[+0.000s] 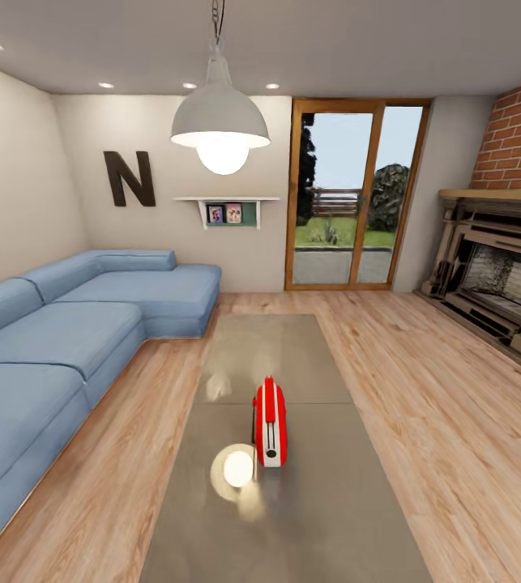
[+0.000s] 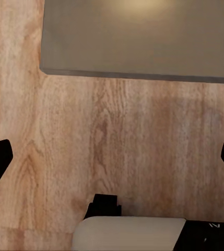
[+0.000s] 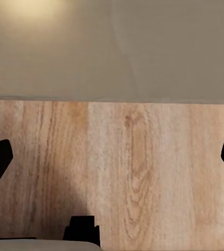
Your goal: Turn on the radio receiver that's on the table in the living room.
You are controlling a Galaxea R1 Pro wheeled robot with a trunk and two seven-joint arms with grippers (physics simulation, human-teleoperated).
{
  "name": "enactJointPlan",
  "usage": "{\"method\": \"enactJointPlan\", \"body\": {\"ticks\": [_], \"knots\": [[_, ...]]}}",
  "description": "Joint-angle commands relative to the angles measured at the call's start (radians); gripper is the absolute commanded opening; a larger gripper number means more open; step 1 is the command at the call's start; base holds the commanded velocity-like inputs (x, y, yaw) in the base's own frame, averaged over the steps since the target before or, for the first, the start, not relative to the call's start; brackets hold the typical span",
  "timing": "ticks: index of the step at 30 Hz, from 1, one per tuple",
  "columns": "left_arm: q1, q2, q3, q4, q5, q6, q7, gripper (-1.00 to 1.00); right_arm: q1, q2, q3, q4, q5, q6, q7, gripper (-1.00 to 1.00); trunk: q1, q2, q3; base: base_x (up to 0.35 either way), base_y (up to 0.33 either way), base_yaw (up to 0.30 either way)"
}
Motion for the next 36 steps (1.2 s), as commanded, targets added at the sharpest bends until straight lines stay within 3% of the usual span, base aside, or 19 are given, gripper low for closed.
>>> {"method": "enactJointPlan", "body": {"ticks": [1,7,13,30,34,36], "knots": [[0.000,-0.001,0.000,0.000,0.000,-0.002,0.000,1.00,0.000,0.000,0.000,0.000,0.000,0.000,0.000,1.00,0.000,0.000,0.000,0.003,0.002,-0.045],[0.000,-0.001,0.000,0.000,-0.001,-0.046,0.000,1.00,0.000,0.000,0.000,0.001,0.000,0.000,0.000,1.00,0.000,0.000,0.000,0.001,0.001,-0.189],[0.000,-0.001,0.000,0.001,-0.001,-0.048,0.000,1.00,0.000,0.000,0.000,0.001,0.000,0.000,0.000,1.00,0.000,0.000,0.000,0.000,0.000,-0.230],[0.000,0.006,0.023,0.000,-0.001,-0.047,0.001,1.00,0.000,-0.001,-0.001,-0.003,0.000,-0.001,-0.001,1.00,0.000,0.000,0.000,0.064,0.094,-0.013],[0.000,0.005,0.024,0.001,-0.001,-0.048,0.001,1.00,-0.001,-0.001,0.000,-0.099,0.005,0.005,-0.005,1.00,0.000,0.000,0.000,0.010,0.013,0.000],[0.000,0.005,0.024,0.001,-0.001,-0.048,0.001,1.00,-0.003,0.000,-0.001,-0.262,0.024,0.025,-0.007,1.00,0.000,0.000,0.000,0.003,0.003,0.000]]}}
